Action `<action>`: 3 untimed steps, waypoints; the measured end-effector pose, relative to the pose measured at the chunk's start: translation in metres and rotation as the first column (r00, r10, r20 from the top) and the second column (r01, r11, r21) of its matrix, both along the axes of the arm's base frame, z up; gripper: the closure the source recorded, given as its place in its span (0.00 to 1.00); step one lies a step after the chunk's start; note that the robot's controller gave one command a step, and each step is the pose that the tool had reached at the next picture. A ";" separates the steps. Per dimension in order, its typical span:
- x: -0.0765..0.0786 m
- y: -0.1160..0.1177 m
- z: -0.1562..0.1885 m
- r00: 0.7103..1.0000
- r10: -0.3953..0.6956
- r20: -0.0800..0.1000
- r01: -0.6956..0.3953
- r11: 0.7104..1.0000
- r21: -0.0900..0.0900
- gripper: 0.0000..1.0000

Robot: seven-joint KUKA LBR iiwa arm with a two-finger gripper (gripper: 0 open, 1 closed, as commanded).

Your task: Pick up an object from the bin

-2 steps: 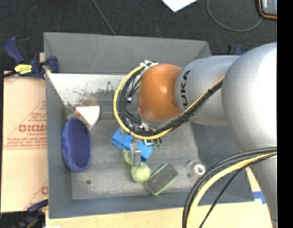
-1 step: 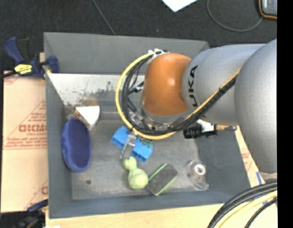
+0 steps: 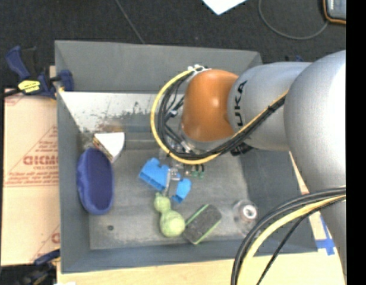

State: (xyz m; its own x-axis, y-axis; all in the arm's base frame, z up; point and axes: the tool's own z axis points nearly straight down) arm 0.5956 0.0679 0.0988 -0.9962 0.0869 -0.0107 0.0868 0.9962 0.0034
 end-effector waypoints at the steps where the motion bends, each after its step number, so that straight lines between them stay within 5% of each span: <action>1: -0.010 -0.006 -0.028 0.932 -0.363 0.005 0.363 0.932 0.011 0.00; 2: 0.006 -0.012 -0.028 0.987 -0.158 0.003 0.158 0.987 0.004 1.00; 3: 0.006 -0.012 -0.028 0.987 -0.158 0.003 0.158 0.987 0.004 1.00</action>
Offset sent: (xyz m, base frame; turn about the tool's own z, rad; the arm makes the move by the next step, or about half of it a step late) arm 0.0048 -0.0114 -0.0288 0.1578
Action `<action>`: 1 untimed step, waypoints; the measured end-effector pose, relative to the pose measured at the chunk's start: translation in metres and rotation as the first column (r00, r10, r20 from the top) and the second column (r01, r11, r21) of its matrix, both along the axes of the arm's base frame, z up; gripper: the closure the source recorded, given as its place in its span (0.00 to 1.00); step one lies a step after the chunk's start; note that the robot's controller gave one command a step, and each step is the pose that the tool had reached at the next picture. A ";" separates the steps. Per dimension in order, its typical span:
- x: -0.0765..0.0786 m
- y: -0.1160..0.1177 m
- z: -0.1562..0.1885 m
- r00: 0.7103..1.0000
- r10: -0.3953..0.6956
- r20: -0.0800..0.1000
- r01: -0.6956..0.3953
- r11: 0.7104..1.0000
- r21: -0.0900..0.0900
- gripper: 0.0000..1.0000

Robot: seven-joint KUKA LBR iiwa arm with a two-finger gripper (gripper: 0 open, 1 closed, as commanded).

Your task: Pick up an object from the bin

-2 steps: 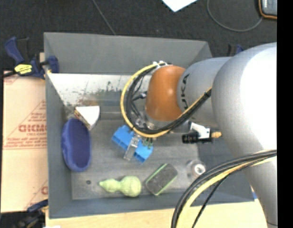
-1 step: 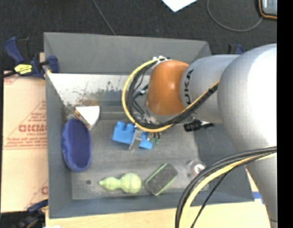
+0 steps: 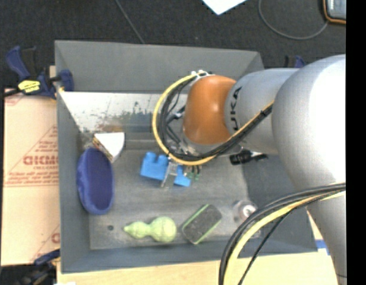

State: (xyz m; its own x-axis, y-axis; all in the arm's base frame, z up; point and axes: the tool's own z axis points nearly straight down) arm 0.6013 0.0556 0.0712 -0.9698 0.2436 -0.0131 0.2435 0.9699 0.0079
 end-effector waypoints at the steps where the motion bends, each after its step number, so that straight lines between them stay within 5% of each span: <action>1: -0.002 0.000 0.025 1.000 -0.001 -0.007 0.001 1.000 0.000 1.00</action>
Offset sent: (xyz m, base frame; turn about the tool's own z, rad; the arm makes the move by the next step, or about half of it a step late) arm -0.0025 -0.0005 0.0385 0.0005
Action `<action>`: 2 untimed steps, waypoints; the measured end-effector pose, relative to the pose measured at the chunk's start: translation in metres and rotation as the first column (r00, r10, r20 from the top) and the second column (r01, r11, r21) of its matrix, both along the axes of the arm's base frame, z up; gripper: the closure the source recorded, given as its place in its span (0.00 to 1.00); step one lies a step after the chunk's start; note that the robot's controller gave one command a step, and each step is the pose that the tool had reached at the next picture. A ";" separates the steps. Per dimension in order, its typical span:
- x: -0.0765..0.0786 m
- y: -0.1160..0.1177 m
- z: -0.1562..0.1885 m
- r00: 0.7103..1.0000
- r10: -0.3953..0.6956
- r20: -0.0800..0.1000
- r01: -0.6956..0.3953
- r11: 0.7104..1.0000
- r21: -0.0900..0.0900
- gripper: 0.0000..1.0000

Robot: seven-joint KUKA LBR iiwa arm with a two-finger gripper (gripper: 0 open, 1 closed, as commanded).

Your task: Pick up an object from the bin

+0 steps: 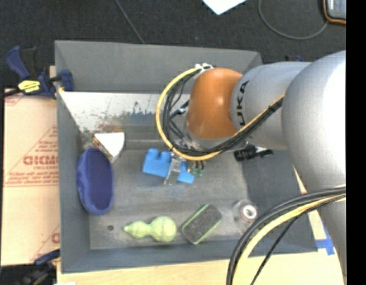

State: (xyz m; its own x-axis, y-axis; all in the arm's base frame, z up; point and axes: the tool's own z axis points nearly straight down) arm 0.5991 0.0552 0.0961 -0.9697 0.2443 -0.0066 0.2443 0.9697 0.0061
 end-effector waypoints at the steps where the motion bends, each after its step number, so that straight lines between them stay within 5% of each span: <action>1: 0.003 0.000 0.029 1.000 0.000 0.009 0.000 1.000 0.001 1.00; 2: 0.003 0.000 0.041 1.000 0.000 0.012 0.000 1.000 0.001 1.00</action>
Offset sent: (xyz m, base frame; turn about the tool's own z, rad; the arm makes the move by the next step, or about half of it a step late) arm 0.0020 0.0000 0.0498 0.0002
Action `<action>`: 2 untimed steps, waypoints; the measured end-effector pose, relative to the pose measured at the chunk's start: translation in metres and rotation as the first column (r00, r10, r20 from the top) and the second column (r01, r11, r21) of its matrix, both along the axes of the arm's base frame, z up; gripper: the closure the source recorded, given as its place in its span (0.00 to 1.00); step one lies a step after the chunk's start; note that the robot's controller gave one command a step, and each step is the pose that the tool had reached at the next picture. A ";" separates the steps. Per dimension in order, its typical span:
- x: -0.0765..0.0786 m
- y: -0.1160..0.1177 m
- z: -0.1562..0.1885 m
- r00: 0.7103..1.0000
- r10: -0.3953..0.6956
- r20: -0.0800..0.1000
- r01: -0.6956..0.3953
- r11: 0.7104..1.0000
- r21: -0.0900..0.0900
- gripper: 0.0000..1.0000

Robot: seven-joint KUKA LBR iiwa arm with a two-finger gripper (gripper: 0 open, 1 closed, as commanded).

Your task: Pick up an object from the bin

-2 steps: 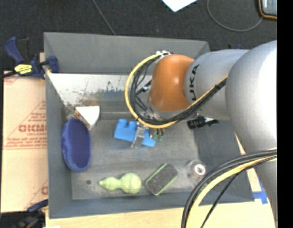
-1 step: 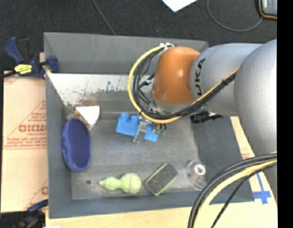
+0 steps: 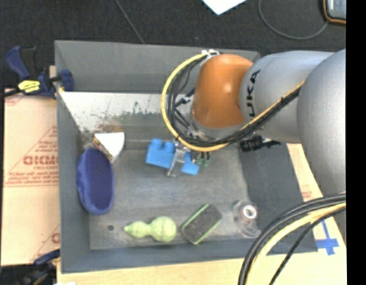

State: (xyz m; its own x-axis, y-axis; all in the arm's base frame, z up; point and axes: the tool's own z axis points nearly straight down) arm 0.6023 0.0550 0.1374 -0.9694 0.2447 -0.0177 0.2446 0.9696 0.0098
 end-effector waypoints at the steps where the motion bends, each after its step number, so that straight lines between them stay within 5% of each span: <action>1: 0.000 0.000 0.013 1.000 -0.001 0.001 0.001 1.000 0.000 1.00; 2: 0.001 -0.001 0.024 1.000 -0.002 0.005 0.002 1.000 0.001 1.00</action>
Offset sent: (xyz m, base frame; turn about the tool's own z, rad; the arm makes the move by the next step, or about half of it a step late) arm -0.0004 -0.0003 0.0251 0.0006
